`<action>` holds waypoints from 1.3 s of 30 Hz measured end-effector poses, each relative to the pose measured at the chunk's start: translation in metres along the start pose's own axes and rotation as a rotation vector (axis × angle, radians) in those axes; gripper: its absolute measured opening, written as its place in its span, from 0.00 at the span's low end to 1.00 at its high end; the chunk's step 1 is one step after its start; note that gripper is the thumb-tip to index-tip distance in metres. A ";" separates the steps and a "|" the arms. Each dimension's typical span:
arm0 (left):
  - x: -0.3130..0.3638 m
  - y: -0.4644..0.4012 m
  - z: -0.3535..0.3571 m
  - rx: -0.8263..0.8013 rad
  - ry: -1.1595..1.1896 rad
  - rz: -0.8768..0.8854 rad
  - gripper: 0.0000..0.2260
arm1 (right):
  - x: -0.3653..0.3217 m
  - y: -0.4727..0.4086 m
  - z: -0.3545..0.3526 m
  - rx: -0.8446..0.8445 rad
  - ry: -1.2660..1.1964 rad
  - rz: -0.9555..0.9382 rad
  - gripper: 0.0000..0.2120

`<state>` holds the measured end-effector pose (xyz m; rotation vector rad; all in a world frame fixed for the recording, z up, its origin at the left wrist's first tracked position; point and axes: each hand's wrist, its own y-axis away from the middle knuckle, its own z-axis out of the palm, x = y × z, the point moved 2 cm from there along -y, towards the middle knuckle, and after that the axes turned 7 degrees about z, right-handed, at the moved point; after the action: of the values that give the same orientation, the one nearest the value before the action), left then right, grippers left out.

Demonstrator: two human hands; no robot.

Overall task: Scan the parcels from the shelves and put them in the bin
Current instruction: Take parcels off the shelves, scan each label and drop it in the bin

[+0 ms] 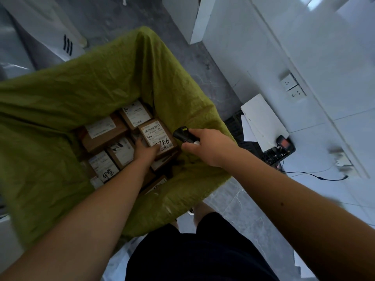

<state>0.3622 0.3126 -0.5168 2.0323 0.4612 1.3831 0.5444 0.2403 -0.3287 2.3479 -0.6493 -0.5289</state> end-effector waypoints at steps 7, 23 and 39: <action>0.007 0.028 -0.038 -0.072 -0.574 0.241 0.42 | -0.004 0.002 0.004 -0.026 0.098 -0.036 0.28; 0.039 0.195 -0.110 0.509 -1.003 0.113 0.38 | -0.052 -0.015 0.002 -0.026 0.372 -0.567 0.34; -0.020 0.506 -0.028 1.192 -0.570 -0.421 0.39 | -0.120 0.186 0.019 -0.125 0.760 -1.699 0.31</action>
<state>0.2979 -0.0655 -0.1851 2.7941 1.5731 0.1407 0.3804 0.1741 -0.1937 2.1609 1.7629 -0.2108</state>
